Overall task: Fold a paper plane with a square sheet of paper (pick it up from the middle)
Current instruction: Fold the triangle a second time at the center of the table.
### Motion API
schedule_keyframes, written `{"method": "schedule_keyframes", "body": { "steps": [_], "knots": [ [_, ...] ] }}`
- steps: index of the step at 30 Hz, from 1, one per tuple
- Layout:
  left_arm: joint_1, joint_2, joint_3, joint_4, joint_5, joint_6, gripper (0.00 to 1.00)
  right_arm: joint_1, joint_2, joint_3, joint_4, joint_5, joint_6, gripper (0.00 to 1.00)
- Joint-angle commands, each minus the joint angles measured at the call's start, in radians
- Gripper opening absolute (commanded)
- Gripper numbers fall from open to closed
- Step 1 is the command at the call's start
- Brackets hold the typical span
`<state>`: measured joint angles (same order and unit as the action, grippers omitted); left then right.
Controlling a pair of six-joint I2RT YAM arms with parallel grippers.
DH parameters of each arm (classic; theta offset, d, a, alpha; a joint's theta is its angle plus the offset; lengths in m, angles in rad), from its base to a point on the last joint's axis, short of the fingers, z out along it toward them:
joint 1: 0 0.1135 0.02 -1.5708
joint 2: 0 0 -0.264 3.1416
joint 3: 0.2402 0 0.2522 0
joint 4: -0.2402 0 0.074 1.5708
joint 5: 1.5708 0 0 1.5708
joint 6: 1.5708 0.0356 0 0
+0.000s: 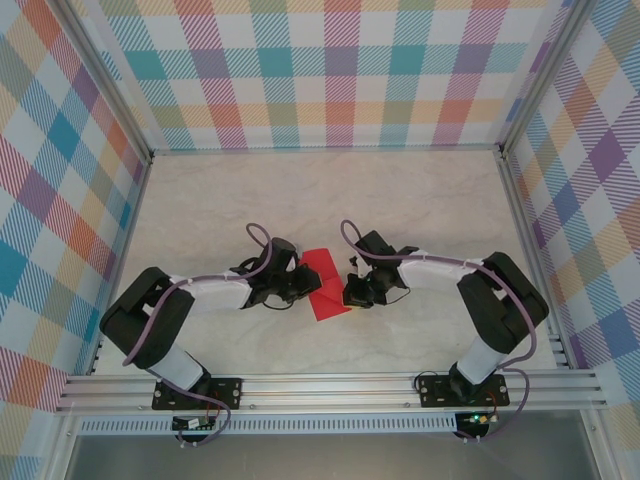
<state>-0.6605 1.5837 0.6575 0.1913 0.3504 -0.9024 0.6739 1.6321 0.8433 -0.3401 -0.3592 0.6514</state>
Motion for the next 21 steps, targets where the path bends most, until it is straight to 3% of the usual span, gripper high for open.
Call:
{"method": "schedule_keyframes", "body": {
  "steps": [1, 21],
  "knots": [
    [-0.008, 0.019, 0.015, 0.052, 0.020, -0.016, 0.13, -0.007, -0.058, 0.011, 0.028, -0.053, 0.006, 0.11],
    [-0.008, 0.071, 0.008, 0.000, -0.073, -0.036, 0.12, 0.012, 0.147, 0.155, 0.024, -0.109, -0.031, 0.11]
  ]
}}
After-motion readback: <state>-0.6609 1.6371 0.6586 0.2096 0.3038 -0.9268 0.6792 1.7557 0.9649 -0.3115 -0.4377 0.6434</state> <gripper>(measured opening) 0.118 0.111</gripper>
